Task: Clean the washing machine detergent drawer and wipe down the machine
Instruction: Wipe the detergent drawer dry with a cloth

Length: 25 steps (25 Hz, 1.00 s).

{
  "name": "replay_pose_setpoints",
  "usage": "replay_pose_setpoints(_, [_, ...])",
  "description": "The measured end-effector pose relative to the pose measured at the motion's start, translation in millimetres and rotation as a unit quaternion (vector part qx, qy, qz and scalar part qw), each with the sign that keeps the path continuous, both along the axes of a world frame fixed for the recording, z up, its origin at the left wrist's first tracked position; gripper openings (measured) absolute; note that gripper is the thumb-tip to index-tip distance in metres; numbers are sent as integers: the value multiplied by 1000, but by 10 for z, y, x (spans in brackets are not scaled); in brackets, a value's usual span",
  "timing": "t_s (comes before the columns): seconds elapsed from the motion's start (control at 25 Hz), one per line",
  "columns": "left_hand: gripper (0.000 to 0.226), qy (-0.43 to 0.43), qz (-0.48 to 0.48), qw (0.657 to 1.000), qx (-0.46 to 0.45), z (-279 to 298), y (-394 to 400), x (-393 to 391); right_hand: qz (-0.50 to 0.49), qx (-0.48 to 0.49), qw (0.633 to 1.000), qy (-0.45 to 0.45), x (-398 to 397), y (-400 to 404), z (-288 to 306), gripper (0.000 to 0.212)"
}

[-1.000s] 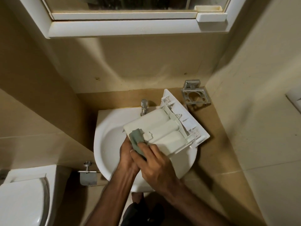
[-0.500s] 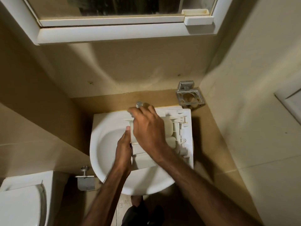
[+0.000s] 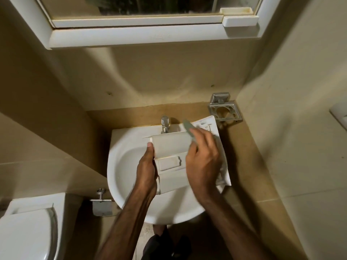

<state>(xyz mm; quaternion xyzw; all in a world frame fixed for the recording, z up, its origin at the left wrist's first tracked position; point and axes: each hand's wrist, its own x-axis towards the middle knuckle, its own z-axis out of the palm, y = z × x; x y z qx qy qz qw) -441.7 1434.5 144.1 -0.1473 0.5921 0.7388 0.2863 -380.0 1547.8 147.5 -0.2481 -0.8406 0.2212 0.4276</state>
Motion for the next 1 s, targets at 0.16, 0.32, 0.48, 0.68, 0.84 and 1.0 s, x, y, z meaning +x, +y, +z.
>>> replay_pose_setpoints(0.16, [59, -16, -15, 1000, -7, -4, -102, -76, -28, -95, 993, 60, 21, 426, 228, 32])
replay_pose_setpoints(0.32, [55, -10, -18, 1000, -16, -68, -174, -160, -77, -174, 970, 150, -39, 871, 604, 28])
replay_pose_setpoints(0.48, [44, -36, -5, 999, -10, -86, -288, -205, -31, -358, 931, 61, -290, 1567, 541, 48])
replay_pose_setpoints(0.68, [36, -31, 13, 999, 7, -150, -479, -274, 127, -323, 919, -186, -603, 2183, 476, 41])
replay_pose_setpoints(0.84, [29, -51, 26, 998, 25, -183, -546, -314, 131, -35, 940, -312, -725, 2303, 227, 45])
replay_pose_setpoints(1.0, [26, -66, 34, 996, 52, -214, -591, -335, 112, 43, 916, -382, -645, 2205, 165, 40])
